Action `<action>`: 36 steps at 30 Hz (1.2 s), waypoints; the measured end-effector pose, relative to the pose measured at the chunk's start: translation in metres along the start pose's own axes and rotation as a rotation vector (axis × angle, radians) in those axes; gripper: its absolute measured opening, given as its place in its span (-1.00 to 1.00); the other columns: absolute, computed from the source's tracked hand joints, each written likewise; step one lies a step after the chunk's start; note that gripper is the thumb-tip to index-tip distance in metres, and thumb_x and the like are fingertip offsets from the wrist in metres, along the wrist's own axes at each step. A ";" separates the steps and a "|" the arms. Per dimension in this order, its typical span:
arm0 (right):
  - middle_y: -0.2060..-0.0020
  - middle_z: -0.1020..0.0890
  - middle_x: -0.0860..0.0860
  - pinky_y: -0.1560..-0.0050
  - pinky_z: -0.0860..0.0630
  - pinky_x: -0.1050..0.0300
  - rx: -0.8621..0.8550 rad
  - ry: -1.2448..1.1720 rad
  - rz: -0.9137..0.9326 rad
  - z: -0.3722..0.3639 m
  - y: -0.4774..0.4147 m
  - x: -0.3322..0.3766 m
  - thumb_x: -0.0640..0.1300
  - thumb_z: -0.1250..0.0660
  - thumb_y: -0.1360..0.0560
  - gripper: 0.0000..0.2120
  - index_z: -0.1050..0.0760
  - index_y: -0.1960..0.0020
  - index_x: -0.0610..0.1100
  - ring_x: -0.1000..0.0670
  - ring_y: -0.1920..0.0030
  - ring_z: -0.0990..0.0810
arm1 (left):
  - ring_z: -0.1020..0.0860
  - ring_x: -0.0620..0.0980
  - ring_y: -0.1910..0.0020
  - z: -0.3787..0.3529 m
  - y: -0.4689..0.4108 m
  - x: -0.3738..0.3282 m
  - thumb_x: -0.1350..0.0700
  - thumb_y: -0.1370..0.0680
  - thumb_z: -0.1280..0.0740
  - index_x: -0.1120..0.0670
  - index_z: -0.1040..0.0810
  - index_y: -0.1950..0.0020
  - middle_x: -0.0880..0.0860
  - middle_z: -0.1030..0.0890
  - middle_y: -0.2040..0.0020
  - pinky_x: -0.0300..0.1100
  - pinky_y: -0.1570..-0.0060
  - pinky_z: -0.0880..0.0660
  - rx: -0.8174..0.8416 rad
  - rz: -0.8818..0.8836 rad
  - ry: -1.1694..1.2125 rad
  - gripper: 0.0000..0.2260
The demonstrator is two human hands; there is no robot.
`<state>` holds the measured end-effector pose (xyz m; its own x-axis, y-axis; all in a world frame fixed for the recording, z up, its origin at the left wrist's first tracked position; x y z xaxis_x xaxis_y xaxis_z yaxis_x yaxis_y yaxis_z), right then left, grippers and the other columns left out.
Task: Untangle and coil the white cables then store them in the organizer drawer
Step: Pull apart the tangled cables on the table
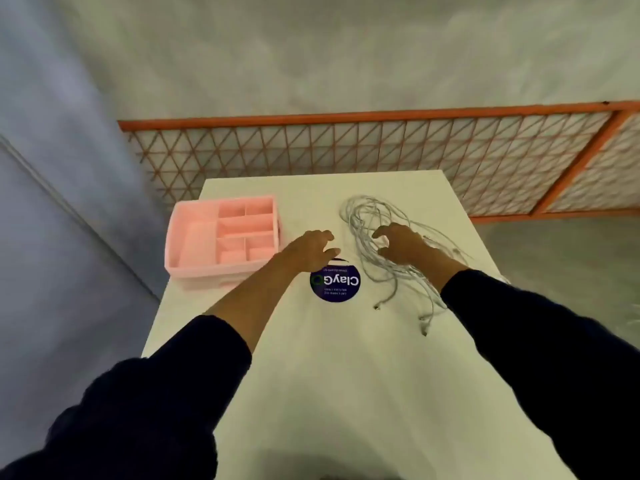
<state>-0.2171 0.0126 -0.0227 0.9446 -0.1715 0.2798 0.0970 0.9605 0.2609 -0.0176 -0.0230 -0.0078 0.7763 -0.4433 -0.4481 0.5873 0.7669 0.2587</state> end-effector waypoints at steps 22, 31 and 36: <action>0.31 -0.51 0.17 -0.04 -0.13 0.07 0.013 -0.166 -0.082 -0.075 -0.004 -0.074 -0.16 -0.39 -0.45 -0.91 -0.61 0.07 -0.02 -0.03 -0.11 -0.49 | -0.47 0.17 -0.19 -0.153 -0.051 -0.047 0.02 -0.56 -0.33 0.28 -0.37 -0.28 0.20 -0.45 -0.22 -0.01 -0.11 -0.42 0.263 0.050 0.109 -0.57; 0.16 -0.63 0.13 -0.05 -0.12 0.12 -0.141 -0.454 -0.144 -0.053 0.000 -0.076 -0.24 -0.36 -0.44 -0.85 -0.61 0.17 0.00 0.08 0.00 -0.54 | -0.50 0.17 -0.08 -0.139 -0.052 -0.026 0.16 -0.63 -0.17 0.33 -0.42 -0.16 0.21 -0.51 -0.10 -0.16 0.05 -0.35 0.320 -0.001 -0.011 -0.75; 0.18 -0.66 0.10 -0.19 -0.45 -0.18 -0.268 -0.559 -0.205 -0.055 0.001 -0.078 -0.29 -0.35 -0.42 -0.63 -0.45 0.31 0.18 -0.04 0.00 -0.63 | -0.47 0.07 0.10 -0.088 -0.048 0.014 0.14 -0.63 -0.19 0.16 -0.39 0.06 0.16 -0.53 0.10 -0.05 0.08 -0.43 0.326 0.028 0.189 -0.89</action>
<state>-0.2738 0.0393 -0.0947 0.6005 -0.3759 0.7057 0.4008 0.9052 0.1411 -0.0552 -0.0254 -0.1021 0.7546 -0.3075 -0.5797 0.6325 0.5759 0.5179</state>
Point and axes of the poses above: each hand's wrist, its own y-axis away from the middle knuckle, its own z-axis out of the back of the hand, x = y × z, the point moved 3 cm from there along -y, towards the middle knuckle
